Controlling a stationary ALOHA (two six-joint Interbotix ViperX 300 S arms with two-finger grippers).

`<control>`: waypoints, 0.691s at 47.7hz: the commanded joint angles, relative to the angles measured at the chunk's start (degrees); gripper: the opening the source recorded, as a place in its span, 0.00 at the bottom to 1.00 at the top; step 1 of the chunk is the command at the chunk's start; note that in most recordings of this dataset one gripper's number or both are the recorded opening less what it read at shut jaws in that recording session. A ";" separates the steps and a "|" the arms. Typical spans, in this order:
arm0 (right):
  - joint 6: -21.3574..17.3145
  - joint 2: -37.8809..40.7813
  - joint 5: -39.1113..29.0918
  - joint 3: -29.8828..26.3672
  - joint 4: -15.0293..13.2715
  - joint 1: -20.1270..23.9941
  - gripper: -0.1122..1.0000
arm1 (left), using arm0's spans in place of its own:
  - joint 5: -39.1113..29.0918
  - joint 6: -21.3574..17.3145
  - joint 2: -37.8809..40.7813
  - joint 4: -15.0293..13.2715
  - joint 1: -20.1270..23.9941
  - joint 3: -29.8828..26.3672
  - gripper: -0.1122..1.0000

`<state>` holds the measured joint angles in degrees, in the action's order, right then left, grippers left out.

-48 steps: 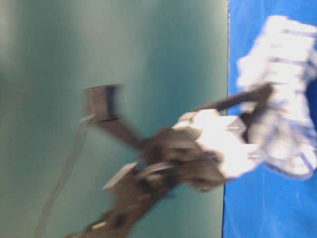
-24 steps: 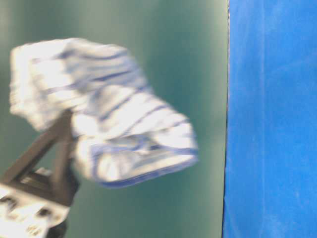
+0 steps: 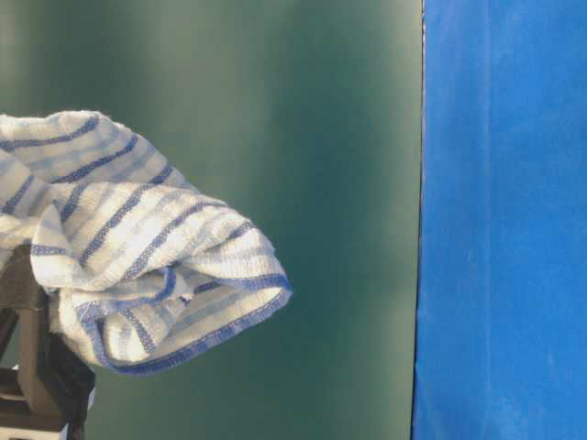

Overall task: Hand over the towel.
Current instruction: 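Lift the towel with the left gripper and pull it back left, then extend the open right gripper to the towel and close on it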

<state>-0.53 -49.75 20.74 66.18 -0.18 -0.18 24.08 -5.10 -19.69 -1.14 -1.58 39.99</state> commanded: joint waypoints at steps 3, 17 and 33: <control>-0.09 3.25 3.78 -1.85 0.00 0.18 0.11 | 0.53 0.00 -0.53 -0.18 -0.26 -0.79 0.16; 0.53 16.70 8.26 -9.58 0.00 -0.09 0.73 | 0.62 0.00 -0.35 -0.18 -0.26 -0.79 0.16; 1.23 34.72 8.96 -24.17 -0.18 -0.26 0.74 | 0.97 0.00 0.00 -0.18 -0.35 -0.97 0.16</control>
<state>0.62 -17.84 29.09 46.05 -0.26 -0.18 24.43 -5.19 -19.34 -1.14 -1.58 39.99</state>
